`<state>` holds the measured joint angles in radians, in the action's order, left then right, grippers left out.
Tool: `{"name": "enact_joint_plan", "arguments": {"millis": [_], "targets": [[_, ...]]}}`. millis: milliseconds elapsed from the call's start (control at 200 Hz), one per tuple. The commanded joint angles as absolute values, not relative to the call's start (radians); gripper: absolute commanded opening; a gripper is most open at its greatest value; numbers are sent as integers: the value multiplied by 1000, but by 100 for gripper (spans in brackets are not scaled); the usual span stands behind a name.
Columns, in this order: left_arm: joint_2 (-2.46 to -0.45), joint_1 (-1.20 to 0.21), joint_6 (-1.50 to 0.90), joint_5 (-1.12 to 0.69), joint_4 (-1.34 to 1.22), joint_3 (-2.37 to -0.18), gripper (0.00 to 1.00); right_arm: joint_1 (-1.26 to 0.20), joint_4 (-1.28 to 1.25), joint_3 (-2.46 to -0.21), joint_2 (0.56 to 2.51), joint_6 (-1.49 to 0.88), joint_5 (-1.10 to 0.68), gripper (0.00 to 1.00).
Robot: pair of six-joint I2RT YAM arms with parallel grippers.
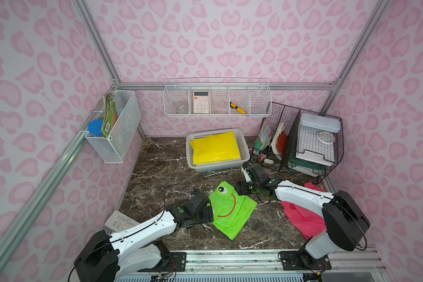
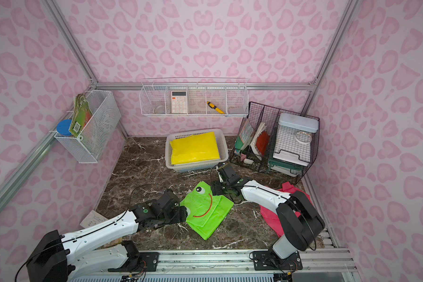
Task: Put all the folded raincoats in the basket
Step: Adjust the raincoat at the center of the board, then pick up the raincoat from the center of the board.
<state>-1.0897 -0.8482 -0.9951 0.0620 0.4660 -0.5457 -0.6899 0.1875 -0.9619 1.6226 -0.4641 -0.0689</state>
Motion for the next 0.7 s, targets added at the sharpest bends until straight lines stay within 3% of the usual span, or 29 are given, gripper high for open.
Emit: {"name": "enact_joint_plan", "arguments": {"millis": [0, 275, 475, 695], "targets": [[-1063, -897, -1160, 78, 353, -492, 86, -670, 169, -988, 1682, -393, -150, 77], [-1204, -904, -1210, 18, 140, -443, 86, -623, 130, -928, 1737, -338, -292, 70], [-1301, -898, -1221, 15, 113, -466, 68, -622, 97, -829, 1702, -368, -352, 63], [-1269, -830, -1165, 49, 181, -484, 60, -623, 59, -701, 1598, -432, -385, 45]]}}
